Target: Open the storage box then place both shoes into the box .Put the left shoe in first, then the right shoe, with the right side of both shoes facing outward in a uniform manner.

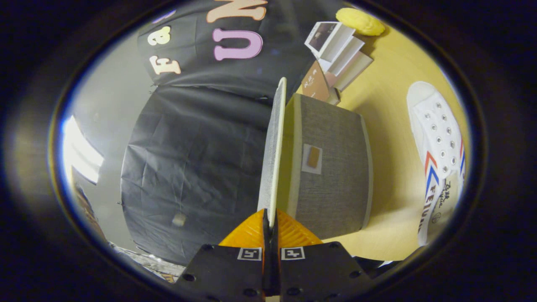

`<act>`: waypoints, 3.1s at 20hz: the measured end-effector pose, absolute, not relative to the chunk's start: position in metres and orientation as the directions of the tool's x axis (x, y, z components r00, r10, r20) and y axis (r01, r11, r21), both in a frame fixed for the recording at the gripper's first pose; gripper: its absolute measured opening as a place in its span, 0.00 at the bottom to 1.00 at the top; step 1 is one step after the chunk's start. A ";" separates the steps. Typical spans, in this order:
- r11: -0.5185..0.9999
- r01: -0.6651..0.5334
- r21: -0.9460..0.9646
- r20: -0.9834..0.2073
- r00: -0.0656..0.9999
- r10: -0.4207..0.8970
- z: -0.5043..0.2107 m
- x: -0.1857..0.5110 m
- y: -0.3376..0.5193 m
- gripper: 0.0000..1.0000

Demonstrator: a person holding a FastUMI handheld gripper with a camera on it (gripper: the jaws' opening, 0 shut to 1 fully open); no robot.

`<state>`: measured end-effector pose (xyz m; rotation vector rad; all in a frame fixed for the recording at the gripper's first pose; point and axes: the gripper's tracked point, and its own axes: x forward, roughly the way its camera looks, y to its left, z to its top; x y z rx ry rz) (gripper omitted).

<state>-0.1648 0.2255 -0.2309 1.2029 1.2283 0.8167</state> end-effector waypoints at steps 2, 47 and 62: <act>0.230 0.104 0.968 -0.247 0.205 0.947 -0.214 -0.159 0.229 0.03; 0.425 -0.466 0.776 -0.299 0.321 0.899 -0.086 -0.105 0.398 1.00; 0.696 -0.379 0.610 -0.442 0.567 0.696 -0.134 -0.055 0.220 1.00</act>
